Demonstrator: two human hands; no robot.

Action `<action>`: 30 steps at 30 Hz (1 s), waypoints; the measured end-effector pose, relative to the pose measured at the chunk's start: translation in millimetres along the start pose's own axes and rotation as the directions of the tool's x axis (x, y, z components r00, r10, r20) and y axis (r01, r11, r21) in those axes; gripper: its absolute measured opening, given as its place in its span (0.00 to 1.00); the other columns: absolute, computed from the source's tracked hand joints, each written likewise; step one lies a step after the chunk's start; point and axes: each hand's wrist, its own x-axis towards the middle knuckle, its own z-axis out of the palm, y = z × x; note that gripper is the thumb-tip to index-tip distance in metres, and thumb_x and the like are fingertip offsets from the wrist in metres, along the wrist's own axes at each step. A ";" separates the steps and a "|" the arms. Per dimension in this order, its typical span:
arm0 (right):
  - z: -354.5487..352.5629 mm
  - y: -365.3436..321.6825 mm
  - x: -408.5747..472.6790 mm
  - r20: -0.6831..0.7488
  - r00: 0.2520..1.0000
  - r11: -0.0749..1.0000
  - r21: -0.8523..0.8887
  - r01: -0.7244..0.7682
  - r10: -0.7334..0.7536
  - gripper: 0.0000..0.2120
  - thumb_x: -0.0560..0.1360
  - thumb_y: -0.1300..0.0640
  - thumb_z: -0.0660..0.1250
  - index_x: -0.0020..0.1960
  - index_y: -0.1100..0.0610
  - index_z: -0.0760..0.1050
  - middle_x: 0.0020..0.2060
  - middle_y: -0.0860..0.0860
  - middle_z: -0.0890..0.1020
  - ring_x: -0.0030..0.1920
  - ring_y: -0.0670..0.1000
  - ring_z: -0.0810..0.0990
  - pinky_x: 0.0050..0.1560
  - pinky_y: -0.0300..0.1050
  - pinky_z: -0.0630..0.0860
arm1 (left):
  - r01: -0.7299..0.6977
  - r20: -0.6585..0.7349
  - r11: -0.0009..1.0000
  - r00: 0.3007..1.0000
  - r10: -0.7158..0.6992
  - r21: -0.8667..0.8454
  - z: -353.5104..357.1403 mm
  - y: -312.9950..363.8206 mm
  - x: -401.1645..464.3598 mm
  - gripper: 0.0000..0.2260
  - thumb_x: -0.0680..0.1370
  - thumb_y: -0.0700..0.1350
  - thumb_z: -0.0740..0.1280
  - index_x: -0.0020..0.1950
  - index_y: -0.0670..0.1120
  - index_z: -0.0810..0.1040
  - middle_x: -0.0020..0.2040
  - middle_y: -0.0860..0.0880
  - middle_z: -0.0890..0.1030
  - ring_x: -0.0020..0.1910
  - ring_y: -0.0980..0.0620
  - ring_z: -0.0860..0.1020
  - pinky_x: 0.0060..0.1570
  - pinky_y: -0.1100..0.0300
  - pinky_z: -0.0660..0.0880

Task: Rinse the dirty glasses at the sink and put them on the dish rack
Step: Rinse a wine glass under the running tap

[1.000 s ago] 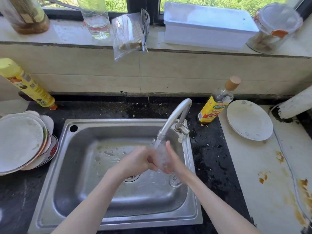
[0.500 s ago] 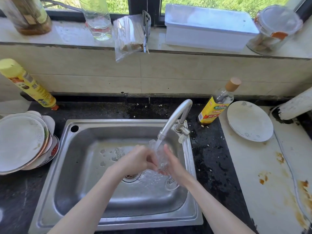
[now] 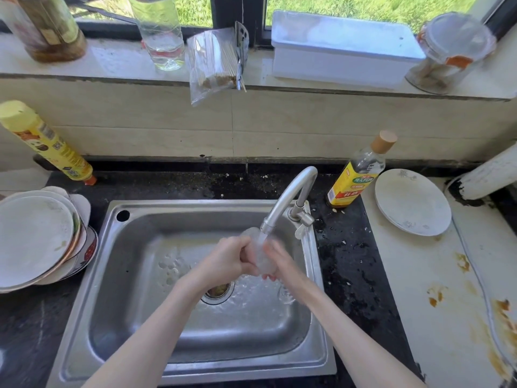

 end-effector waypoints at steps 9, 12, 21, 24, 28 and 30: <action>-2.6 -1.2 0.3 -0.008 0.989 0.989 0.004 -0.150 0.150 0.38 0.73 0.28 0.43 0.51 0.56 0.79 0.25 0.51 0.72 0.22 0.44 0.65 0.22 0.33 0.61 | -0.020 0.285 1.000 0.958 0.019 0.002 -8.9 7.3 -1.3 0.06 0.69 0.38 0.74 0.43 0.48 0.85 0.40 0.52 0.84 0.38 0.61 0.79 0.44 0.68 0.75; -0.9 8.7 -0.9 -0.043 0.998 0.999 -0.020 -0.045 0.044 0.32 0.72 0.32 0.51 0.61 0.54 0.72 0.35 0.49 0.77 0.28 0.43 0.70 0.28 0.35 0.64 | 0.009 0.012 0.999 1.000 -0.008 -0.047 0.2 5.3 -1.1 0.14 0.66 0.37 0.76 0.32 0.49 0.73 0.31 0.53 0.77 0.31 0.56 0.73 0.35 0.62 0.70; -1.4 -5.2 0.0 -0.026 0.986 0.986 -0.001 -0.166 0.166 0.28 0.78 0.37 0.43 0.41 0.47 0.80 0.30 0.44 0.80 0.29 0.39 0.77 0.29 0.31 0.70 | -0.147 0.368 0.961 0.929 0.053 0.234 -0.7 6.6 -9.9 0.13 0.73 0.34 0.66 0.53 0.47 0.83 0.45 0.50 0.83 0.35 0.67 0.73 0.37 0.78 0.66; 2.3 5.2 1.1 0.024 0.994 0.994 0.021 -0.103 0.103 0.31 0.72 0.28 0.49 0.55 0.50 0.77 0.34 0.51 0.76 0.27 0.45 0.69 0.27 0.37 0.60 | -0.045 0.153 0.995 0.988 0.032 0.086 -1.1 -2.0 -7.9 0.07 0.69 0.33 0.72 0.41 0.45 0.83 0.36 0.53 0.82 0.30 0.70 0.74 0.35 0.76 0.68; 3.8 3.7 -2.5 -0.042 0.997 0.998 0.013 -0.061 0.062 0.33 0.67 0.31 0.61 0.63 0.52 0.69 0.42 0.52 0.79 0.32 0.47 0.73 0.29 0.36 0.65 | 0.005 0.036 0.998 0.999 -0.003 -0.060 2.1 -2.9 -8.5 0.14 0.68 0.34 0.74 0.34 0.49 0.72 0.34 0.54 0.77 0.30 0.67 0.73 0.34 0.73 0.68; 6.0 -1.9 -1.8 -0.075 0.992 0.994 0.062 -0.094 0.098 0.30 0.69 0.27 0.56 0.59 0.48 0.74 0.46 0.58 0.81 0.37 0.53 0.76 0.33 0.42 0.70 | -0.034 0.172 0.997 0.984 0.046 -0.070 0.3 3.4 -9.0 0.09 0.70 0.35 0.73 0.39 0.48 0.77 0.37 0.56 0.78 0.33 0.69 0.74 0.37 0.75 0.68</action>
